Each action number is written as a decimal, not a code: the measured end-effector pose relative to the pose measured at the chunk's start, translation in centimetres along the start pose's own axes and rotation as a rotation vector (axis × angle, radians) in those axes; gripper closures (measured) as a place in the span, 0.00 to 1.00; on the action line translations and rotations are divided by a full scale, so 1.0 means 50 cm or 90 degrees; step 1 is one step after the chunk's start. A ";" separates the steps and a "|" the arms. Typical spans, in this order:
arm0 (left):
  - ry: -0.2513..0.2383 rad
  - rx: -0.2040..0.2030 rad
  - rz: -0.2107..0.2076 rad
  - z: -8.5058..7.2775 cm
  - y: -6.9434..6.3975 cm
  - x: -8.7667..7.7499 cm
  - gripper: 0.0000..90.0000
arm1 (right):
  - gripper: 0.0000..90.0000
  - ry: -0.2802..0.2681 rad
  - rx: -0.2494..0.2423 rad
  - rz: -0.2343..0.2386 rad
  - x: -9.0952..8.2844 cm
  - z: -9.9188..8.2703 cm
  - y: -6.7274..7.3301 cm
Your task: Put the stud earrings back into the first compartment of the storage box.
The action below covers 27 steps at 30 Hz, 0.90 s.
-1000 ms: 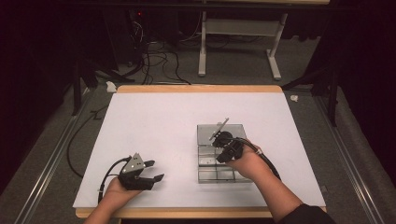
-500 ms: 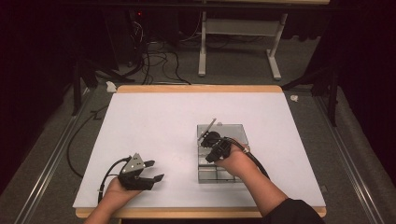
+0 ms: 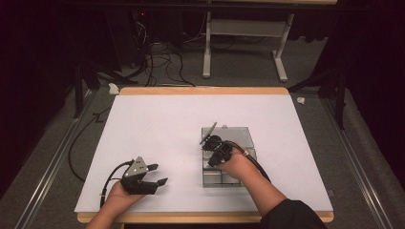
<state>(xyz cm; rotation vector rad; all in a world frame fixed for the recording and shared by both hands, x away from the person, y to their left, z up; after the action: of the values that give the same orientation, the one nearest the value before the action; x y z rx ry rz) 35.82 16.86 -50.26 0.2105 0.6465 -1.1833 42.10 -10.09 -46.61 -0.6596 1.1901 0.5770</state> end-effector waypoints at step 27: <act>-0.001 -0.003 0.002 0.000 0.000 0.000 0.37 | 0.86 -0.029 0.105 -0.050 -0.099 -0.117 -0.097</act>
<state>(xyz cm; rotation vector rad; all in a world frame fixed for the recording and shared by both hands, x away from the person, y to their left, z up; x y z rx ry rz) 35.84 16.85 -50.27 0.2070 0.6471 -1.1793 40.43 -17.97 -42.44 -0.5478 1.1508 0.4217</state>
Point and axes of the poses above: each handheld gripper's, and its own axes: x roughly forward along the jaws, z roughly out of its top, y roughly to its left, the point moved 3 cm from there along x, roughly forward along the jaws, and after that the axes turned 13 degrees about -z, right-handed, at the moved point
